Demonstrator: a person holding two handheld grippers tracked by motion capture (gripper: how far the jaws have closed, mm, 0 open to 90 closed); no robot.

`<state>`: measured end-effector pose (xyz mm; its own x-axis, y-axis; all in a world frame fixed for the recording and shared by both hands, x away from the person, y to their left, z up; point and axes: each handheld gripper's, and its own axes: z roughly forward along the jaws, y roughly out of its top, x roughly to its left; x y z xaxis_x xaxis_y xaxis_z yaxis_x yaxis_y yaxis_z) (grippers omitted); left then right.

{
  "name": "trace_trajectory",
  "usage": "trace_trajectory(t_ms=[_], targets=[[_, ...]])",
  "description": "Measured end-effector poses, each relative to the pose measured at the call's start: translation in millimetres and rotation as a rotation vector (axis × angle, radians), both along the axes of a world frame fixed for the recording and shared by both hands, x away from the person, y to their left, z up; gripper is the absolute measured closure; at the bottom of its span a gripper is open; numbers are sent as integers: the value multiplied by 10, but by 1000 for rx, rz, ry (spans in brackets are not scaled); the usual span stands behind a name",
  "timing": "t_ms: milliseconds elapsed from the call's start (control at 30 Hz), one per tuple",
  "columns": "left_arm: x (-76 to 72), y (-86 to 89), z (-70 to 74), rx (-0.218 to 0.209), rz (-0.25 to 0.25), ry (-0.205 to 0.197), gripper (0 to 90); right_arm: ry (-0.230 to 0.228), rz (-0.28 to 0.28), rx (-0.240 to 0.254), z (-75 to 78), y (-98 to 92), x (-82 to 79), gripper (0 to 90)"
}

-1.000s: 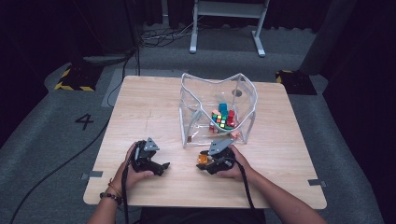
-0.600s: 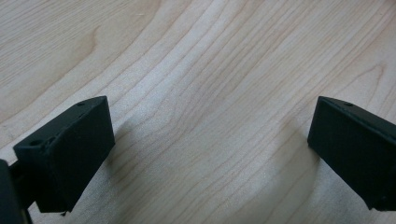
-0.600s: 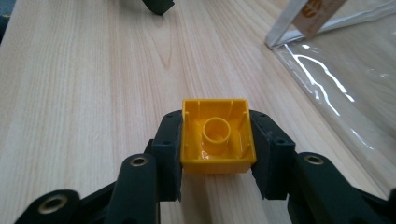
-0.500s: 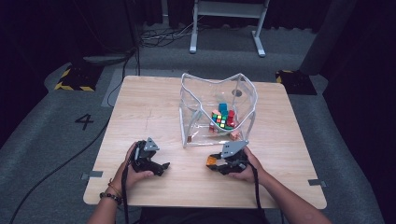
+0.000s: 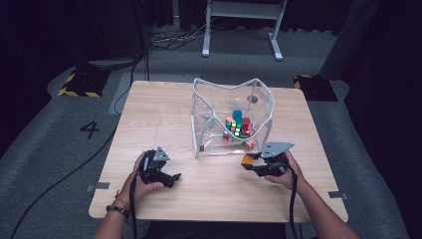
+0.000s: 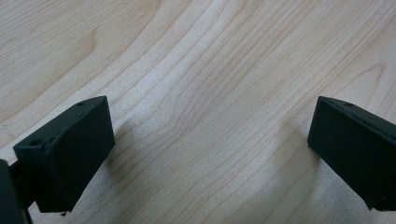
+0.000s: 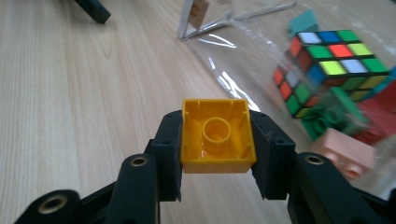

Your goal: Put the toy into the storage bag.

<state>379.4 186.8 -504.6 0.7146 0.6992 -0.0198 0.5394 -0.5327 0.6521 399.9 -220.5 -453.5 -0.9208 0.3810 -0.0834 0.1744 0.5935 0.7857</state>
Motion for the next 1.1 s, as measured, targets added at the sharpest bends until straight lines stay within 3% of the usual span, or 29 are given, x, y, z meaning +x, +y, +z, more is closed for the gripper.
trace_trajectory(t_ms=[100, 433, 633, 933, 1100], targets=[[0, 0, 0, 0, 0, 0, 7, -2, -39, 24, 58, -154, 62, 591], [0, 0, 0, 1, 0, 0, 7, -18, -118, 36, 107, -432, 136, 590], [0, 0, 0, 1, 0, 0, 7, -22, -211, 51, 136, -684, 227, 590], [0, 0, 0, 0, 0, 0, 7, -35, -299, 85, 167, -872, 309, 591], [0, 0, 0, 0, 0, 0, 7, -44, -338, 125, 287, -927, 415, 591]])
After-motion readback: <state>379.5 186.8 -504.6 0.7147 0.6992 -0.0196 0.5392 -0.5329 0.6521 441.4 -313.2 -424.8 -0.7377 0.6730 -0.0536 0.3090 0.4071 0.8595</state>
